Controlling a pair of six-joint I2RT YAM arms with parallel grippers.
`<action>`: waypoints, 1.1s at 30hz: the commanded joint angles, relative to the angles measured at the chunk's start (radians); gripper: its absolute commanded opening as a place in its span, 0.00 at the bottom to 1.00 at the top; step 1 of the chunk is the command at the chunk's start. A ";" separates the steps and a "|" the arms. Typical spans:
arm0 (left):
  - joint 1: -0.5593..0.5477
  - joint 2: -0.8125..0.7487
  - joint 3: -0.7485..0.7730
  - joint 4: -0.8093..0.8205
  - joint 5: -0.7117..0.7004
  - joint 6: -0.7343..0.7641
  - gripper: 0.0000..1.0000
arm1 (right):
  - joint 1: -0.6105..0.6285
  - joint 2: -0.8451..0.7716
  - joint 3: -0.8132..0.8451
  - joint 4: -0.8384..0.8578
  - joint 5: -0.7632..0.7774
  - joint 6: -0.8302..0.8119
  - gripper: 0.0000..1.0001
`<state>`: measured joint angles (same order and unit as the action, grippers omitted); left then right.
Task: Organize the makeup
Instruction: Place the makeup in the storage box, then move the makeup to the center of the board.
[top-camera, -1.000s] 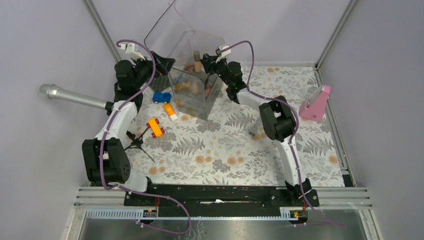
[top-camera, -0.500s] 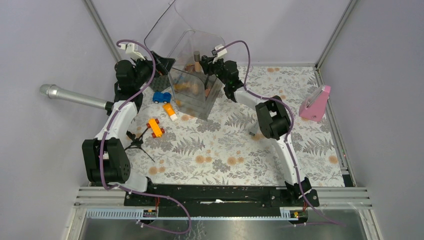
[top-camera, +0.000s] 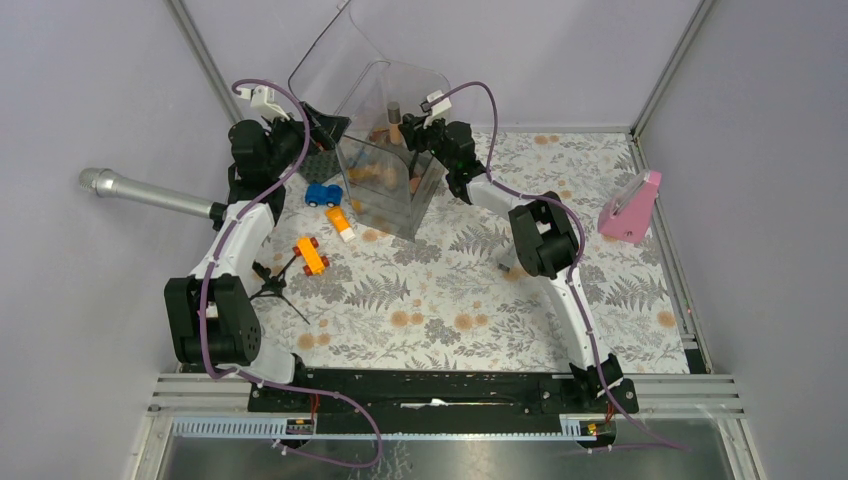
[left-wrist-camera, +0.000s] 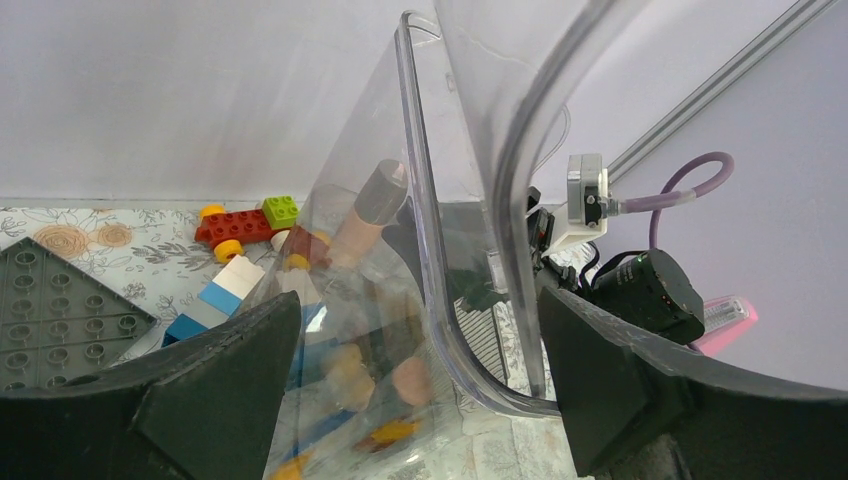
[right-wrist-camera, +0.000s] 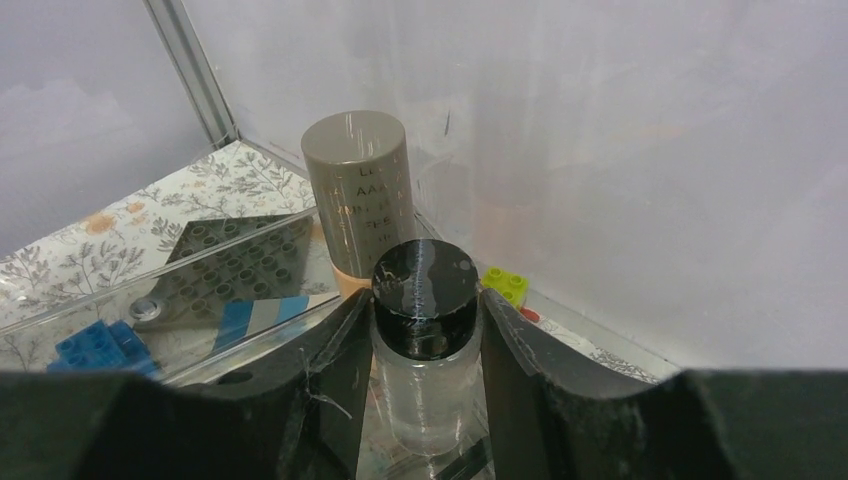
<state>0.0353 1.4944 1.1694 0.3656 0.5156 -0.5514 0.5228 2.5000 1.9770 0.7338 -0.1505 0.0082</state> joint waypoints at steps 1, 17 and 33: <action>0.010 0.021 -0.001 0.007 0.019 0.013 0.95 | 0.005 -0.040 0.006 0.053 0.012 -0.040 0.49; 0.012 0.021 -0.004 0.013 0.023 0.008 0.95 | 0.005 -0.240 -0.158 0.151 -0.025 -0.089 0.71; 0.013 0.018 -0.003 0.003 0.014 0.021 0.95 | 0.011 -0.939 -1.001 0.205 0.324 0.032 0.67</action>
<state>0.0391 1.4971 1.1694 0.3702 0.5209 -0.5583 0.5255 1.7367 1.1259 0.9379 0.0448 -0.0299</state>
